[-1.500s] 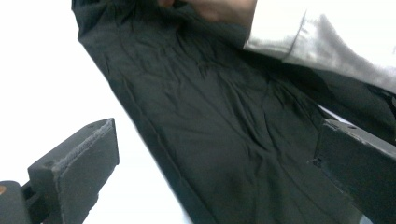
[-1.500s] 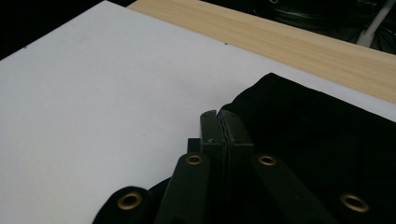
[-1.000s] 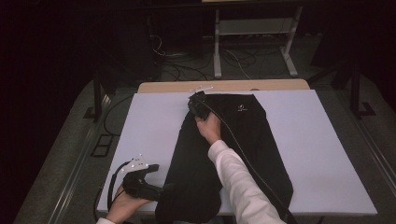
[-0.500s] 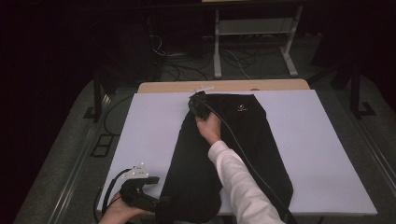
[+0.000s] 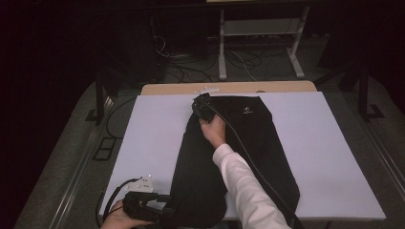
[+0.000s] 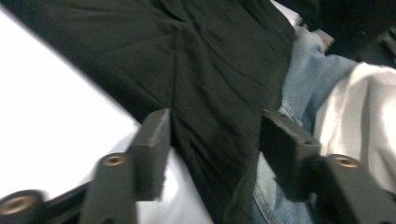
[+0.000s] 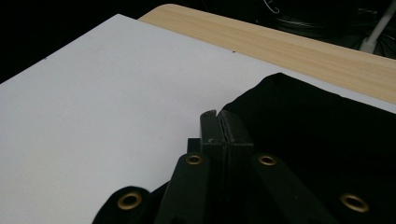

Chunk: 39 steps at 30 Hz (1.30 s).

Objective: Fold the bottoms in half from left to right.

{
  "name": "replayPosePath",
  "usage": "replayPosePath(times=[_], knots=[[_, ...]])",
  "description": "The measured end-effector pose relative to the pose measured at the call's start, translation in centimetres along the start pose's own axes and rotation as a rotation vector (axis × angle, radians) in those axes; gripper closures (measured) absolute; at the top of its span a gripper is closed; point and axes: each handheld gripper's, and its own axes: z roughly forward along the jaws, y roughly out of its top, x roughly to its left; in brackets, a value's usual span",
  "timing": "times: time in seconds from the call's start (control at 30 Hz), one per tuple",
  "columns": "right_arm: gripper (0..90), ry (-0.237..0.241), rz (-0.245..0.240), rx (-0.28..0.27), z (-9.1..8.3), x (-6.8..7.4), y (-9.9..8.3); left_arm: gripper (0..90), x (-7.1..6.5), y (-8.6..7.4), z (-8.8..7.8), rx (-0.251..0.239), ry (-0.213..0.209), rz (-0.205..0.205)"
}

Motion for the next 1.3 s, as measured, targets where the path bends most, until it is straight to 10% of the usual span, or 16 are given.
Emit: replayPosePath(times=[0.23,0.5,0.8,1.3], knots=[[87.3,0.003,0.000,-0.008,-0.2,-0.1,0.0,86.8,0.7,0.3,0.0,0.028,0.030,-0.036],[87.3,0.006,0.005,-0.021,-0.7,-0.5,0.1,89.1,0.9,0.5,-0.5,-0.009,0.005,-0.072],[87.4,0.000,0.006,-0.042,-1.9,-1.3,1.0,89.1,0.2,2.5,-1.5,-0.094,0.018,0.022],[87.4,0.002,-0.006,-0.053,-4.1,-2.6,2.0,89.1,-1.1,4.8,-0.7,-0.137,-0.083,0.036]])
